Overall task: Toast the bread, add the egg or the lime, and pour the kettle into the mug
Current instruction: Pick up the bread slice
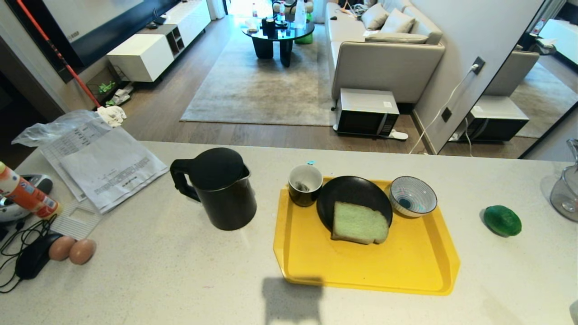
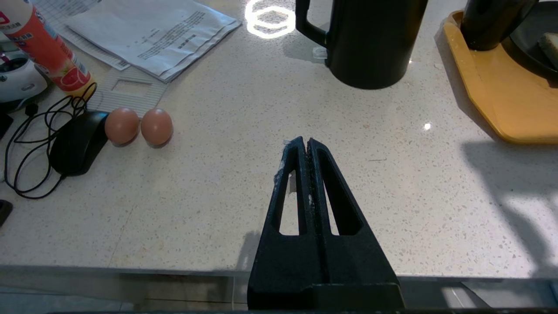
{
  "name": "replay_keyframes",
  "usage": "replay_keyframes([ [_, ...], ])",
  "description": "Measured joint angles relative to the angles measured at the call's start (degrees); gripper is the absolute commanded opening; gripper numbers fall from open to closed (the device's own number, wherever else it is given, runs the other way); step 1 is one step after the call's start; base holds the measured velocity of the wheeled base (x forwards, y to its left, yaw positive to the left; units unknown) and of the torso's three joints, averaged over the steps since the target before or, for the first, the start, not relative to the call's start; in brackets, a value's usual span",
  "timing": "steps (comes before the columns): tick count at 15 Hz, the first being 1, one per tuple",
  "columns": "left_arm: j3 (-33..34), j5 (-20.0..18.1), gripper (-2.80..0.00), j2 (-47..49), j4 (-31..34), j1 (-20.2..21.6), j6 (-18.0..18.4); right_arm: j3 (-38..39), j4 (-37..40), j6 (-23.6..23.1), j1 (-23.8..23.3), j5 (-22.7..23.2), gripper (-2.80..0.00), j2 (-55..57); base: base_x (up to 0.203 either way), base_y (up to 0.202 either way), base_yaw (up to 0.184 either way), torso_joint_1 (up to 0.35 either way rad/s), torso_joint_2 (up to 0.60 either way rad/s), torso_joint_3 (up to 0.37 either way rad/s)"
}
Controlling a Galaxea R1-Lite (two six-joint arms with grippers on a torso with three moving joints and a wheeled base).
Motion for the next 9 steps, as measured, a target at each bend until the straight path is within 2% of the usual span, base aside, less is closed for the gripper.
replay_keyframes([
  [2,0.0,0.0,-2.8,0.0,0.0,0.0,0.02,-1.19,2.36,-2.52,0.0,0.15,-2.8,0.02,0.0,0.0,0.0,0.0,0.0,0.0],
  [4,0.0,0.01,-2.8,0.0,-0.11,0.0,0.02,-6.51,9.25,-4.47,0.0,1.36,-2.8,0.79,0.0,0.0,0.0,0.0,0.0,0.0],
  [6,0.0,0.02,-2.8,0.0,-0.13,0.0,0.0,-13.36,16.68,-4.88,-0.02,5.31,-2.8,4.94,0.0,0.0,0.0,0.0,0.0,0.0],
  [9,0.0,0.02,-2.8,0.0,-0.15,0.0,0.02,-21.49,20.03,-5.05,-0.16,12.72,-2.8,17.47,0.0,0.0,0.0,0.0,0.0,0.0],
])
